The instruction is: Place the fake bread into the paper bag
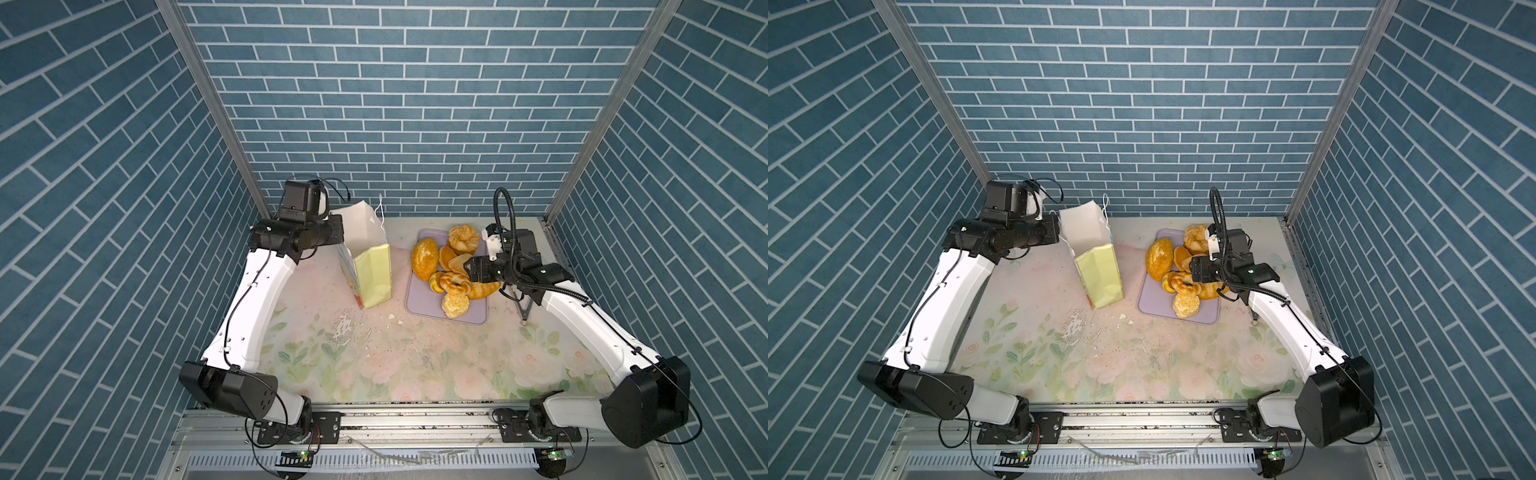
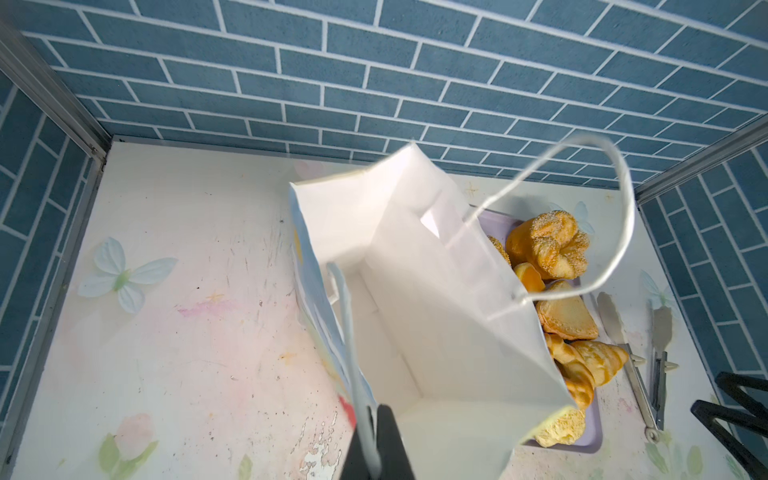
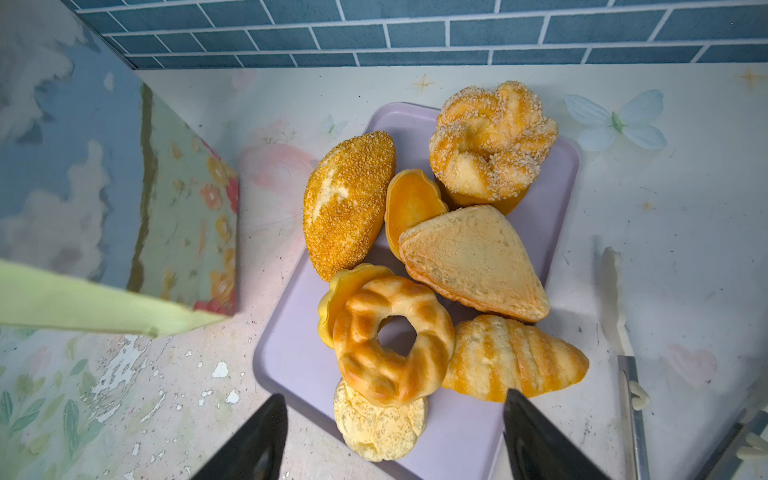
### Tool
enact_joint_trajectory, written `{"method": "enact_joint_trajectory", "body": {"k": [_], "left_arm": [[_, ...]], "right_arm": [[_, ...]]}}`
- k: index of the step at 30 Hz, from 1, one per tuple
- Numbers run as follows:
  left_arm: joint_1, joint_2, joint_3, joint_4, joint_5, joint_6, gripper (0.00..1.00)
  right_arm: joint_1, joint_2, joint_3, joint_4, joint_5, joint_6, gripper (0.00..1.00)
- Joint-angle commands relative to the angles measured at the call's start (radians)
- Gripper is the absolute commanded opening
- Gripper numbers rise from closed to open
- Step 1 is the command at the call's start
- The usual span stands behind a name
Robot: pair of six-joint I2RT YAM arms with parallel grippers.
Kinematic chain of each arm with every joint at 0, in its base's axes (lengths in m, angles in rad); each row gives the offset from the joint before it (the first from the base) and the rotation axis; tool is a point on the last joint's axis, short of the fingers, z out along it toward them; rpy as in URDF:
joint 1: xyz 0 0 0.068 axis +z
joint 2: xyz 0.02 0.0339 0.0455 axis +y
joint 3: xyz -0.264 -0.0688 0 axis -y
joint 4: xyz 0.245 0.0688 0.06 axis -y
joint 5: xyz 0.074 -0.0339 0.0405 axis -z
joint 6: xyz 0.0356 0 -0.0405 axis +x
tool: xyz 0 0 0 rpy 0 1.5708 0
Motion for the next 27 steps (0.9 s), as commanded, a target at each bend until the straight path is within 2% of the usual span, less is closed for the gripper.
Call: {"method": "enact_joint_trajectory", "body": {"k": [1,6,7,8,10,11,14,17,23,25,27], "left_arm": [[0.006,0.023,0.046,-0.086,0.034,0.054,0.0],[0.02,0.013,0.036,-0.103,0.018,0.063,0.01],[0.02,0.007,0.027,-0.1,0.011,0.061,0.09],[0.021,0.0,0.019,-0.095,0.001,0.059,0.25],[0.021,-0.013,0.003,-0.089,-0.02,0.059,0.32],[0.021,-0.021,-0.005,-0.087,-0.044,0.057,0.43],[0.021,-0.059,-0.04,-0.07,-0.122,0.059,0.6],[0.021,-0.092,-0.076,-0.057,-0.192,0.069,0.66],[0.024,-0.131,-0.108,-0.065,-0.31,0.116,0.7],[0.035,-0.136,-0.107,-0.077,-0.324,0.134,0.7],[0.076,-0.142,-0.112,-0.079,-0.29,0.143,0.7]], "right_arm": [[0.005,-0.022,0.023,-0.025,0.033,0.028,0.81],[0.005,0.01,0.033,-0.025,0.021,0.029,0.81],[0.006,0.014,0.034,-0.025,0.02,0.031,0.81],[0.005,0.019,0.037,-0.025,0.021,0.034,0.81],[0.008,0.023,0.043,-0.027,0.021,0.041,0.81],[0.01,0.025,0.046,-0.03,0.021,0.042,0.81],[0.017,0.024,0.06,-0.046,0.021,0.042,0.81],[0.022,0.019,0.061,-0.049,0.021,0.043,0.81],[0.047,0.051,0.104,-0.069,0.021,0.042,0.8],[0.07,0.072,0.138,-0.087,-0.012,0.038,0.8],[0.107,0.097,0.174,-0.092,-0.035,0.036,0.79]]}}
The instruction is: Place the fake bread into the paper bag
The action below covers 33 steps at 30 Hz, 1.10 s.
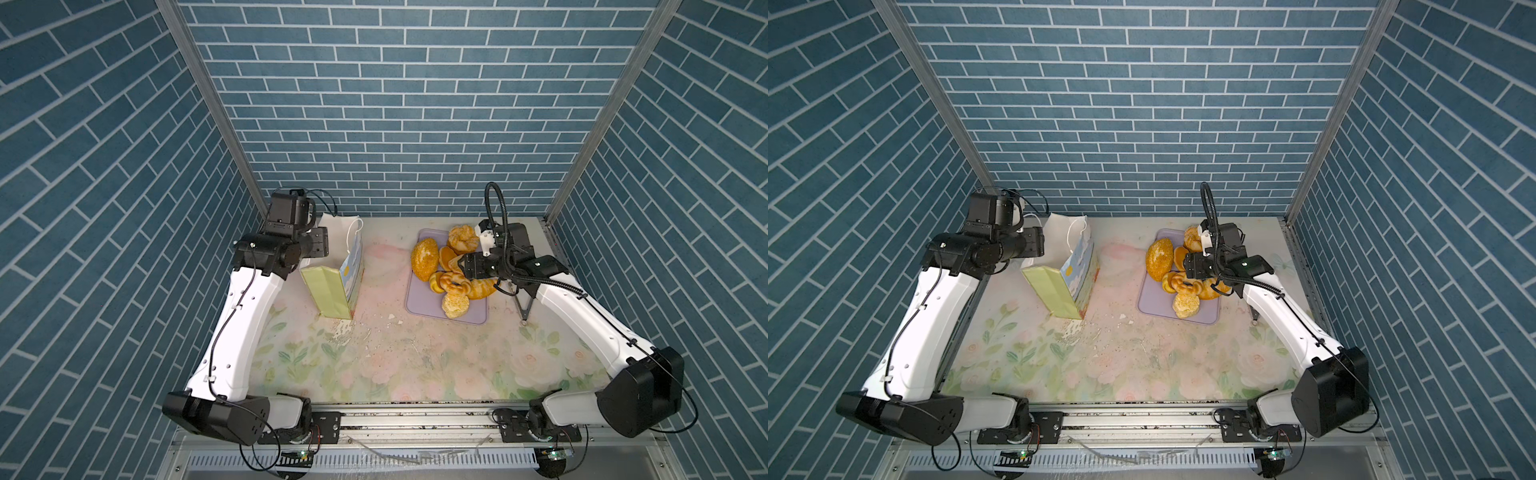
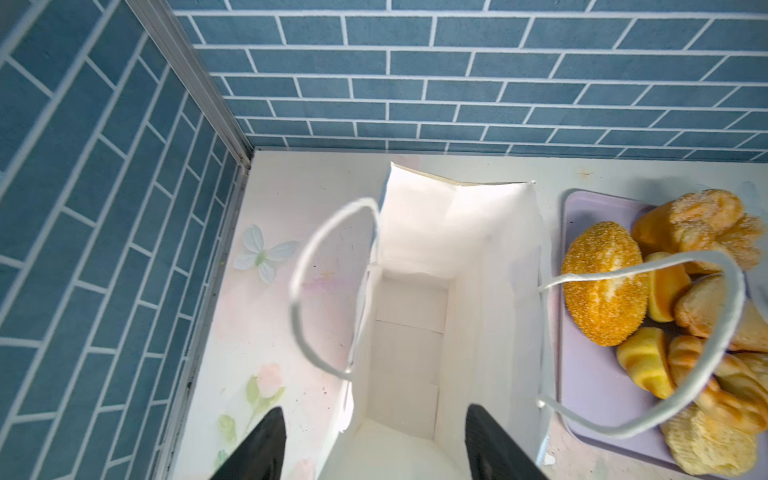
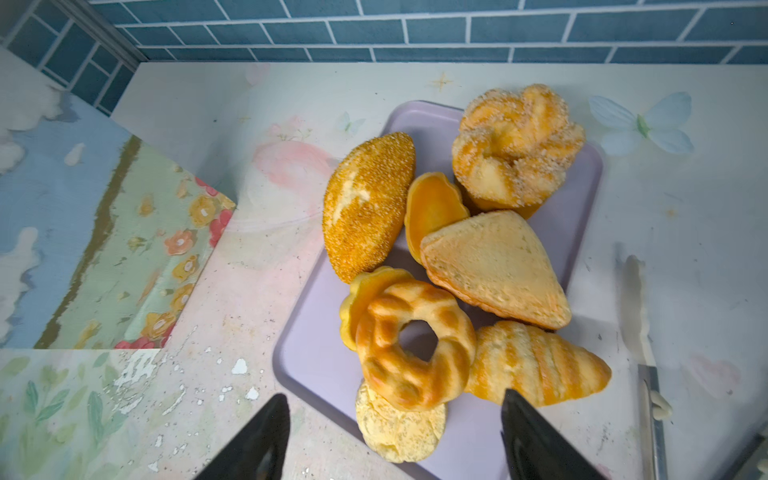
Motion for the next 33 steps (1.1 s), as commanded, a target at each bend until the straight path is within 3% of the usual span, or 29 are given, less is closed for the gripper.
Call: {"method": "enact_joint_trajectory", "body": {"k": [1,8,12,18,25,28,33], "left_arm": [[0.059,-0.017,-0.02,-0.011,-0.001,0.036,0.7],[0.207,-0.014,-0.07,0.064,0.281,0.019,0.68],[0.225,-0.001,-0.1,0.119,0.363,0.012,0.66],[0.244,0.023,-0.1,0.158,0.407,0.008,0.54],[0.272,0.018,-0.118,0.175,0.423,0.018,0.42],[0.274,0.022,-0.127,0.176,0.407,0.032,0.4],[0.281,0.041,-0.134,0.196,0.411,0.027,0.37]], "right_arm": [[0.059,0.038,0.071,-0.025,-0.055,0.015,0.78],[0.224,0.209,0.305,-0.022,-0.187,-0.004,0.74],[0.325,0.361,0.529,-0.05,-0.253,-0.03,0.74],[0.411,0.574,0.825,-0.082,-0.299,-0.063,0.72],[0.429,0.738,1.031,-0.05,-0.313,-0.035,0.67],[0.43,0.793,1.107,-0.026,-0.305,-0.014,0.62],[0.436,0.852,1.173,0.015,-0.277,0.005,0.43]]}}
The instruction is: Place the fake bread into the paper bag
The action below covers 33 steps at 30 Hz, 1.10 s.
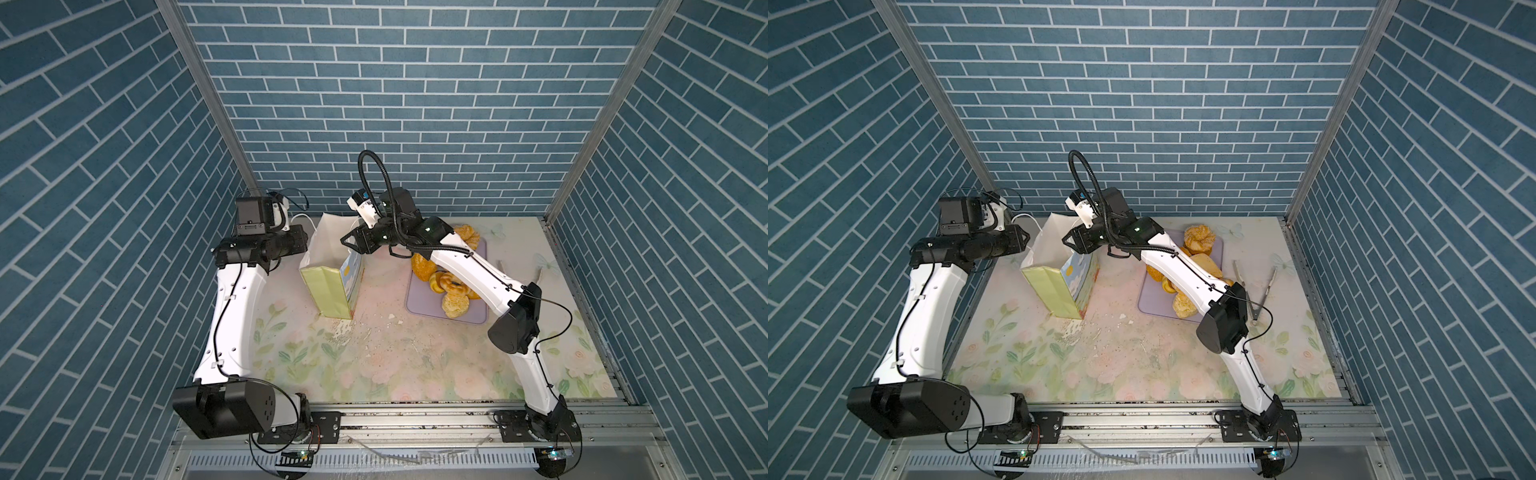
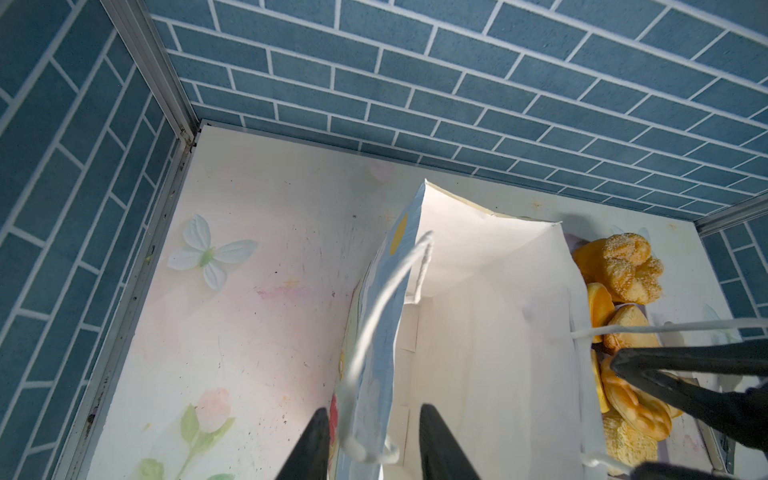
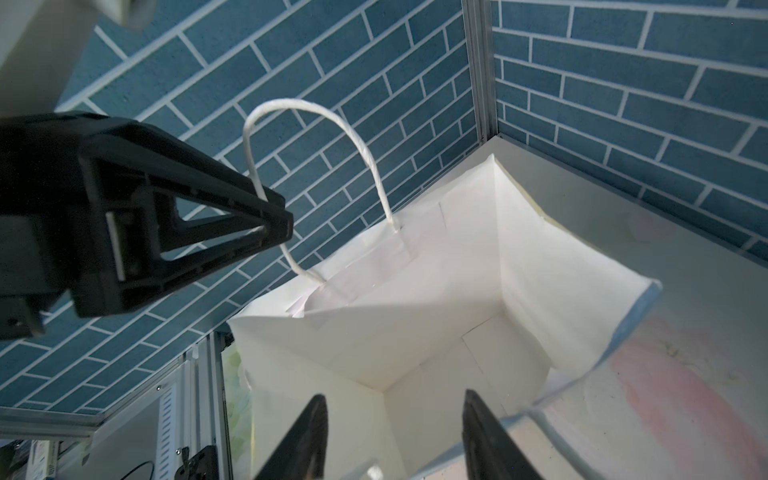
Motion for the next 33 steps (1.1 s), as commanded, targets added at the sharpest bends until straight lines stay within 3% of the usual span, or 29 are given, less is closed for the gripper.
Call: {"method": "enact_joint_trajectory", "body": {"k": [1,5,10,18,33], "left_arm": [[0.01,0.02,-0.012,0.034,0.005,0.005,0.37],[0.01,0.05,0.006,0.059,0.019,-0.012,0.35],[0.01,0.068,0.014,0.076,0.078,-0.046,0.19],[-0.031,0.02,-0.04,0.114,0.13,-0.111,0.03],[-0.176,-0.023,-0.137,0.192,0.092,-0.216,0.01]], "right_arm": [[0.005,0.021,0.046,0.039,0.011,0.024,0.4],[0.009,-0.001,0.03,0.033,0.033,0.018,0.25],[0.009,-0.08,-0.029,0.026,0.095,0.011,0.03],[0.008,-0.168,-0.102,-0.015,0.166,0.01,0.0],[-0.002,-0.375,-0.426,0.066,0.291,0.013,0.0]]}}
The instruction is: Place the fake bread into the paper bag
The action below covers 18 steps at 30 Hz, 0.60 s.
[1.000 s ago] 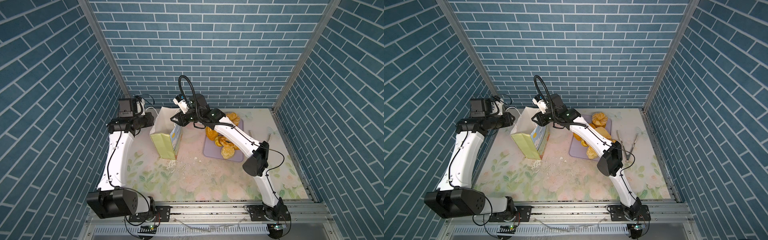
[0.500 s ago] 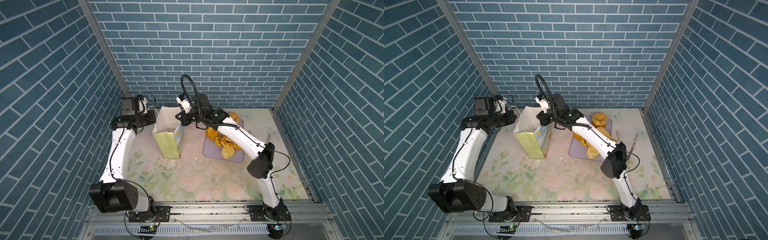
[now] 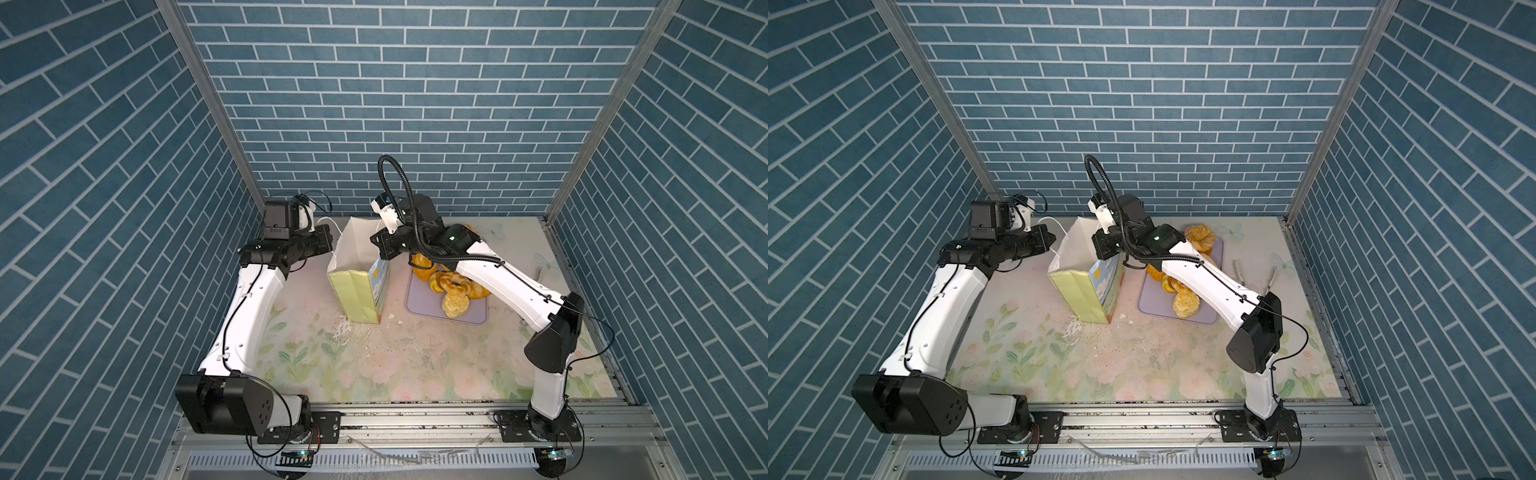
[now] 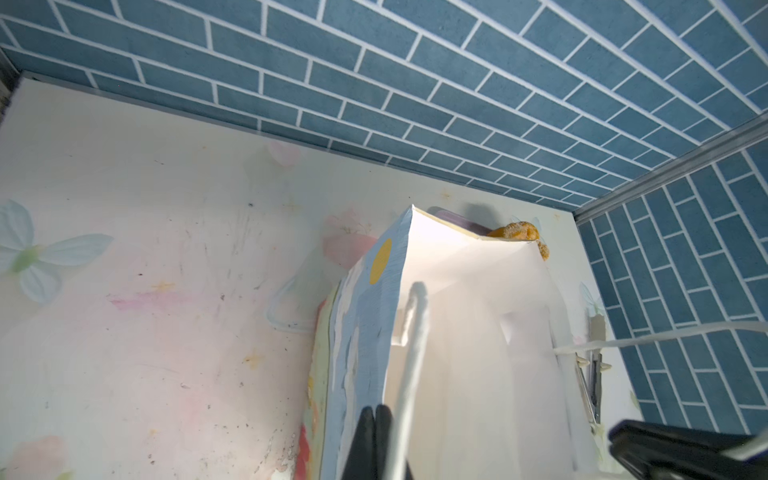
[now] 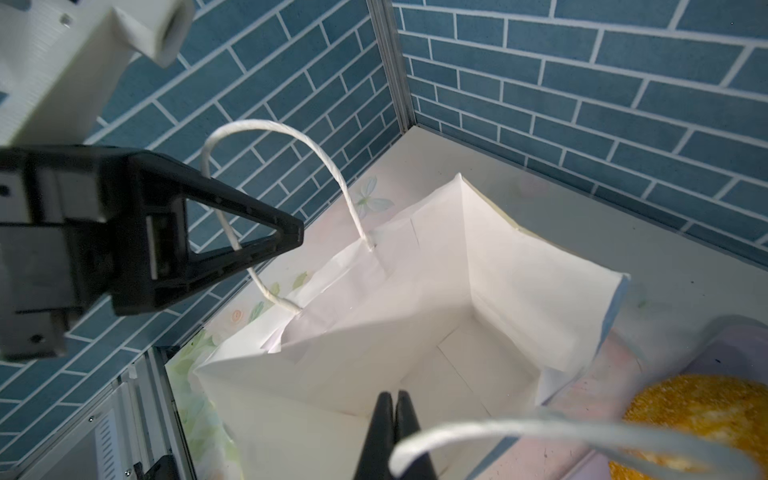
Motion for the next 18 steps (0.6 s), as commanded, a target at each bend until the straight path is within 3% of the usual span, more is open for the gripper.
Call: {"method": "enact_joint_trajectory", "body": {"k": [1,18], "left_arm": [[-0.022,-0.027,-0.035,0.039,-0.019,-0.041,0.01],[-0.058,-0.062,-0.071,0.018,-0.074,-0.069,0.02]], "right_arm": [[-0.011,-0.064,-0.04,0.043,0.046,-0.002,0.0],[-0.07,-0.146,-0.157,0.093,0.071,0.015,0.0]]}}
